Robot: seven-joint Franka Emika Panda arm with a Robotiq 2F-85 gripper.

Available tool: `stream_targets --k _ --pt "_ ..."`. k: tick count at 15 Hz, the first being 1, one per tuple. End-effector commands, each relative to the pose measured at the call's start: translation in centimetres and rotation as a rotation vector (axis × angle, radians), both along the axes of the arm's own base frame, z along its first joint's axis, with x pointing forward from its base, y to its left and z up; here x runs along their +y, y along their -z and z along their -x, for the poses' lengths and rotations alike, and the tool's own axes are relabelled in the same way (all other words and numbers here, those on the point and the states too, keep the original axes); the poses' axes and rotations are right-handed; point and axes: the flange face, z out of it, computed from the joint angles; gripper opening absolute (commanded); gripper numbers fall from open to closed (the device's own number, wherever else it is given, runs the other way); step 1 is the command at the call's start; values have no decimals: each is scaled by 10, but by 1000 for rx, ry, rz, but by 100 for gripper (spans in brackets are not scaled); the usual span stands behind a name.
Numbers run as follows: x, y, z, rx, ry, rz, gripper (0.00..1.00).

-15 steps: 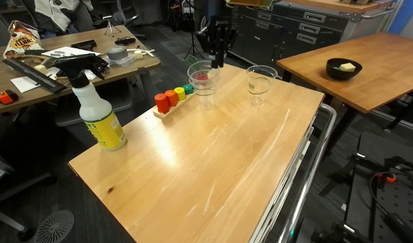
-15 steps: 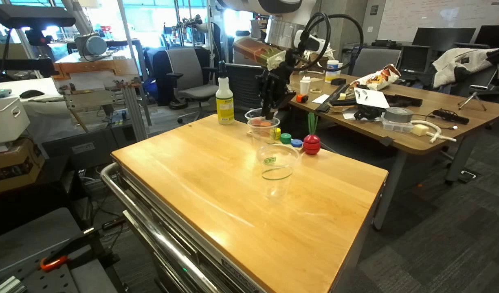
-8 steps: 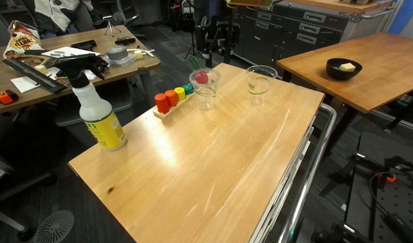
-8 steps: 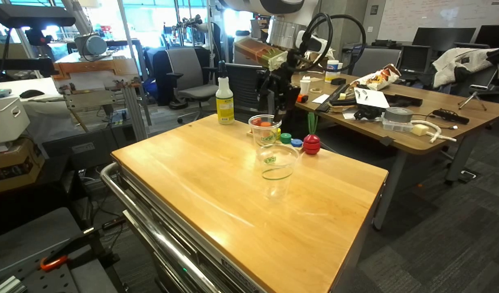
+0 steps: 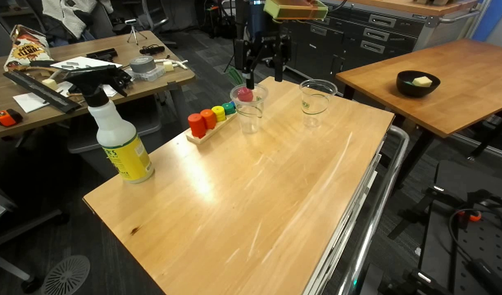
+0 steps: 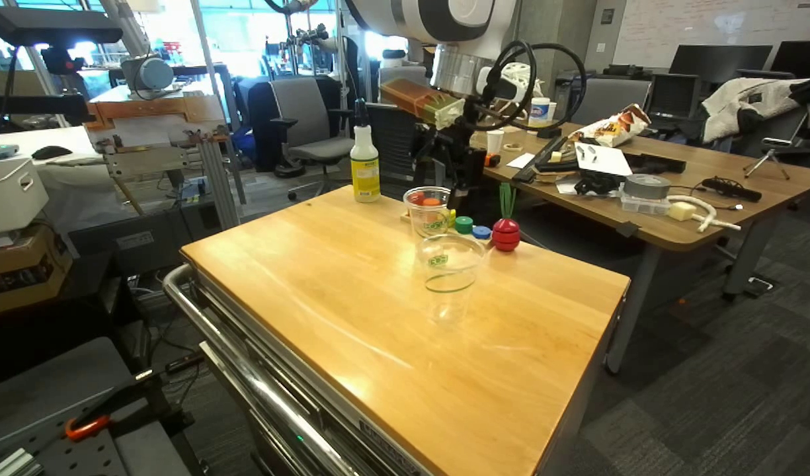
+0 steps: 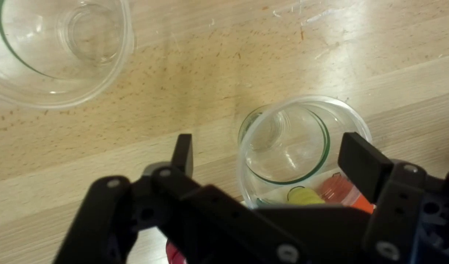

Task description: Stack up the cups

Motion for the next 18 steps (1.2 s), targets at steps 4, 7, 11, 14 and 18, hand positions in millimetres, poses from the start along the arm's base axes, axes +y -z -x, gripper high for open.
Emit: stream_targets --k 4,7,11,14,18 --pt "-6 22 -22 9 14 27 58" --pt "-7 25 -29 4 31 21 33" --pt "-6 22 -32 -6 43 26 4" --pt "-6 19 -27 6 81 24 0" --pt "-7 -9 -15 -16 111 1 2"
